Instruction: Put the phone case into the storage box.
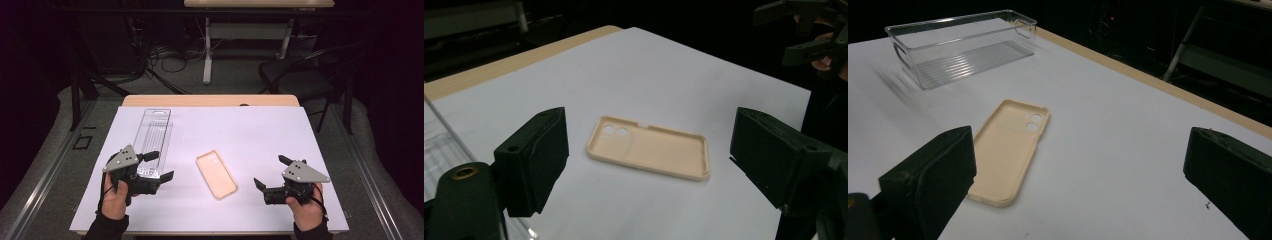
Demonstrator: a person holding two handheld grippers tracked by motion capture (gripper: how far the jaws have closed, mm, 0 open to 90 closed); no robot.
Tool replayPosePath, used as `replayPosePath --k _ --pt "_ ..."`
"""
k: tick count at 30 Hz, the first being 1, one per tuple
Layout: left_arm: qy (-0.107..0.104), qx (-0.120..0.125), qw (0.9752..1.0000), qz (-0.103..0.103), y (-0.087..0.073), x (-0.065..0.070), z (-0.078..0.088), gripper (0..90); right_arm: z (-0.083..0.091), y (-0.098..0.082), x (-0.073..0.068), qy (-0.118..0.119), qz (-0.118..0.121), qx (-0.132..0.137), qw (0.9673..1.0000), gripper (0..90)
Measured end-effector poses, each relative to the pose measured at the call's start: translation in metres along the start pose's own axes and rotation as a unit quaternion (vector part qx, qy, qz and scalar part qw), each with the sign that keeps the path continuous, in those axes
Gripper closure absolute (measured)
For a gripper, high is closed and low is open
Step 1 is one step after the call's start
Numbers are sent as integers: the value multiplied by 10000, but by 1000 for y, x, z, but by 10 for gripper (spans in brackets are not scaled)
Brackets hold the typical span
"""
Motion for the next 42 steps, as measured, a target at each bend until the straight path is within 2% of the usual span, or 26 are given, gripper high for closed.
replayPosePath --k 4,9,18,25,29,33,39,42 --pt "-84 -22 10000 5 11 -2 -3 163 -3 10 -1 22 0 21 10000 3" --pt "-119 -46 9999 -56 28 -3 -8 163 -11 24 0 78 -67 -92 9999 3" --pt "-165 -66 9998 -32 45 -12 -20 163 -24 42 2 225 -128 -205 9995 3" --pt "-203 -205 9996 32 51 -20 -32 163 -41 50 1 233 -189 -405 9987 5" --pt "-41 -294 9996 3 51 -26 -41 164 -52 52 1 269 -237 -504 9981 5" --pt "95 -414 9991 -13 50 -31 -50 164 -62 53 1 349 -173 -627 9973 5" --pt "18 -424 9991 33 50 -34 -58 164 -76 53 1 353 -94 -812 9960 5" --pt "-38 -420 9991 33 50 -36 -59 164 -82 52 2 362 -129 -922 9950 5"
Point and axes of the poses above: each handheld gripper's, and its own axes: z roughly backward along the jaws, y roughly out of its top, x roughly to its right, the point moved 1 cm from there along -z, roughly forward along the jaws, and after that the axes turned 1 degree about -z, right-handed, at the moved point
